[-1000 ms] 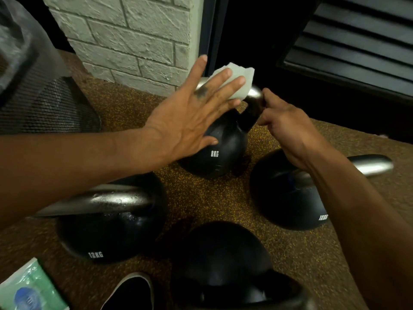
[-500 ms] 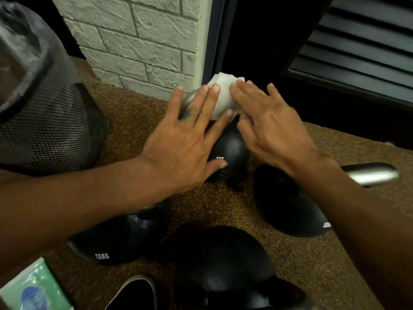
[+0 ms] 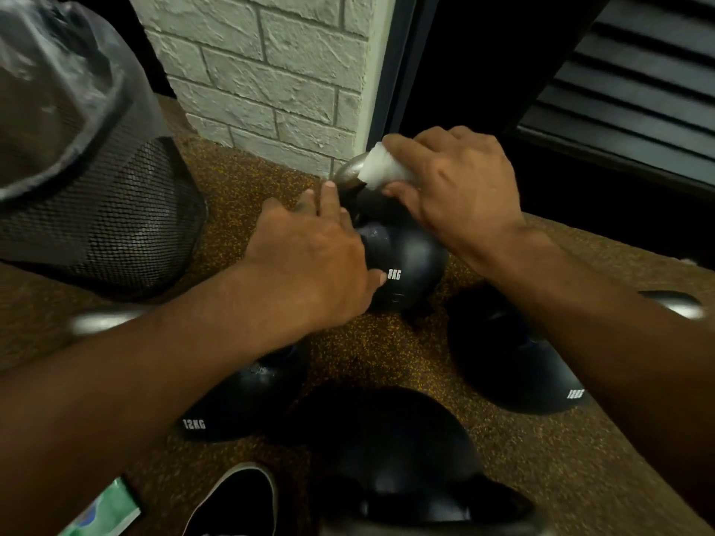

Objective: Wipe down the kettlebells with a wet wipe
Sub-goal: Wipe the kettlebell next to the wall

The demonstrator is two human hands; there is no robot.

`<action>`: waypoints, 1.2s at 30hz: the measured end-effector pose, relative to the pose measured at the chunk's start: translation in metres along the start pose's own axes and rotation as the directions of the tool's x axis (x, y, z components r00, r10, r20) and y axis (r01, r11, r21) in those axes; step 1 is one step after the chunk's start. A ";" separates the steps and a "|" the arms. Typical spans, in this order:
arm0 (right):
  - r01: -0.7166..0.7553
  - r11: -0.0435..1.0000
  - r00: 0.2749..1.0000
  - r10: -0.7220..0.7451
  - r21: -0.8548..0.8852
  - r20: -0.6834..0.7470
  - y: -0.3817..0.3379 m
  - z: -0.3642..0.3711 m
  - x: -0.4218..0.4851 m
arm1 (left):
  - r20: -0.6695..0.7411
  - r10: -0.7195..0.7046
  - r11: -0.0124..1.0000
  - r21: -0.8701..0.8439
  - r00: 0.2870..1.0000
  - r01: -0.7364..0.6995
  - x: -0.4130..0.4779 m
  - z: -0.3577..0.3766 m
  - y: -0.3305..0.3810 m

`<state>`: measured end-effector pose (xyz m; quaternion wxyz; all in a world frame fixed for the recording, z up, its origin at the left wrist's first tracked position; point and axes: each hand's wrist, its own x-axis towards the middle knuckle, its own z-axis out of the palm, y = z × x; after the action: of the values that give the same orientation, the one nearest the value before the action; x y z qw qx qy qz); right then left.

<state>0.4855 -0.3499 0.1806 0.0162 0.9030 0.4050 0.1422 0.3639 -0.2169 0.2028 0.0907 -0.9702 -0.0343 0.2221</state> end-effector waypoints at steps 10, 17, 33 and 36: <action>0.068 0.997 0.989 -0.072 0.035 0.129 -0.010 0.011 0.025 | 0.069 -0.016 0.998 -0.055 0.997 0.020 0.019 0.005 -0.002; 0.062 0.993 0.934 -0.092 0.096 0.345 0.015 -0.009 0.032 | 0.010 0.039 0.995 -0.094 0.999 -0.038 0.012 0.002 -0.010; -0.336 0.749 0.899 0.075 0.571 0.431 0.050 -0.018 -0.014 | -0.386 0.124 0.973 -0.132 0.914 -0.187 0.032 0.008 0.017; -0.436 0.726 0.878 0.213 0.532 0.430 0.056 -0.014 -0.034 | -0.373 0.097 0.985 -0.095 0.923 -0.142 0.026 0.005 0.014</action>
<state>0.5010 -0.4134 0.1943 -0.2342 0.9260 0.2526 -0.1543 0.3853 -0.2273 0.1845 0.0233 -0.9985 0.0292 0.0394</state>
